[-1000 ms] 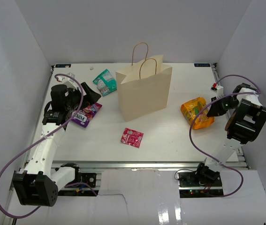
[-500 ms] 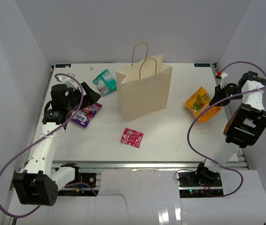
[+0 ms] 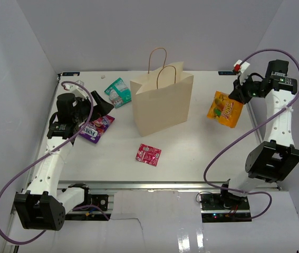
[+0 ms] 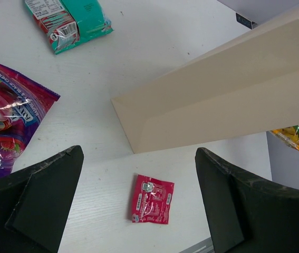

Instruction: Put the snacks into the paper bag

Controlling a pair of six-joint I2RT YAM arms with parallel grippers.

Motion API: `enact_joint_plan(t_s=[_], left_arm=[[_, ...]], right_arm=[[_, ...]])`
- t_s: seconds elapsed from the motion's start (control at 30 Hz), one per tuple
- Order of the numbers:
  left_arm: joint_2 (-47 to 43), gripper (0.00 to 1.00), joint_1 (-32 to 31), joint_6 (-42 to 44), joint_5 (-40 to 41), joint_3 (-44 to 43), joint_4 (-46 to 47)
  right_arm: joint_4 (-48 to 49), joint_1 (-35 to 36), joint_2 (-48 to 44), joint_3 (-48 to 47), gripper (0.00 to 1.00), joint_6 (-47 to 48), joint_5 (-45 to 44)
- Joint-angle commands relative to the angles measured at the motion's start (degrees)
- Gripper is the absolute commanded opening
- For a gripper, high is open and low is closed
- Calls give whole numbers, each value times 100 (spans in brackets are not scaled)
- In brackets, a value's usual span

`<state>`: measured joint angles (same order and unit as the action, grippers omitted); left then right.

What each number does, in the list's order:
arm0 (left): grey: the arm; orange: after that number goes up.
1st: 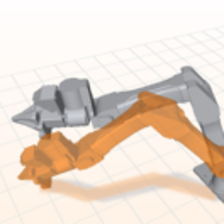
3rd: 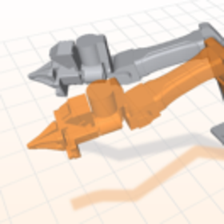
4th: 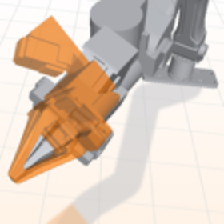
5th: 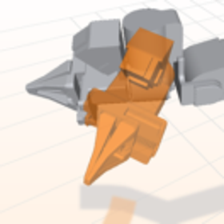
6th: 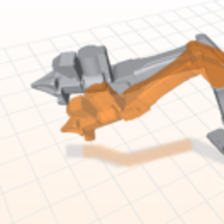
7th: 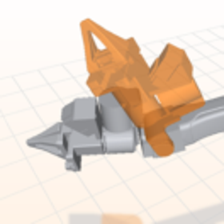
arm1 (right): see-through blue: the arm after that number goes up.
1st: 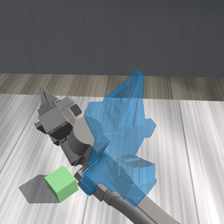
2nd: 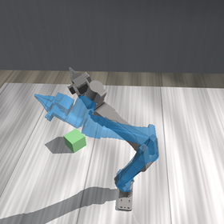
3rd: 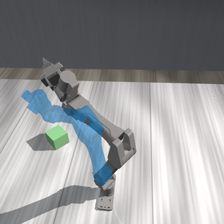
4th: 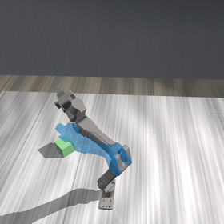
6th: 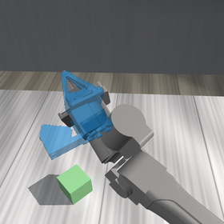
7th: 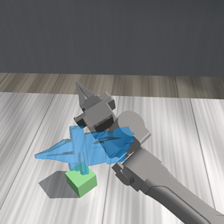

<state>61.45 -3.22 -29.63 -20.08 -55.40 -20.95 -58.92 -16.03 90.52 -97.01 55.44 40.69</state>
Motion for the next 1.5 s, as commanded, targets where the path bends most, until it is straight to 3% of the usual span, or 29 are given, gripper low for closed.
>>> enact_joint_plan(t_s=[0.0, 0.33, 0.47, 0.6, 0.73, 1.03, 1.27, 1.47], left_arm=[[-45, 98, -38, -8, -111, -243, 38], [-142, 98, -38, -43, -163, -235, 38], [-168, 98, -47, -52, -190, -217, 38], [-186, 98, -47, -52, -198, -226, 38], [-204, 98, -47, -52, -216, -235, 21], [-292, 98, -38, -61, -242, -200, 3], [-353, 98, -47, -35, -243, -129, -6], [-371, 98, -47, -61, -278, -33, 12]], right_arm=[[522, 170, -263, -493, 8, -174, 53], [469, 679, -298, -1021, 8, -279, -52], [539, 873, -123, -1705, 8, -481, -140], [513, 1023, 194, -2986, 8, -762, -175], [697, 1234, 317, -3429, 8, -1009, -245], [654, 1304, -228, -1805, 8, -877, -377], [-182, 1190, 10, -1181, 8, -939, -657], [-129, 1181, -192, 41, 18, -1069, -1517]])
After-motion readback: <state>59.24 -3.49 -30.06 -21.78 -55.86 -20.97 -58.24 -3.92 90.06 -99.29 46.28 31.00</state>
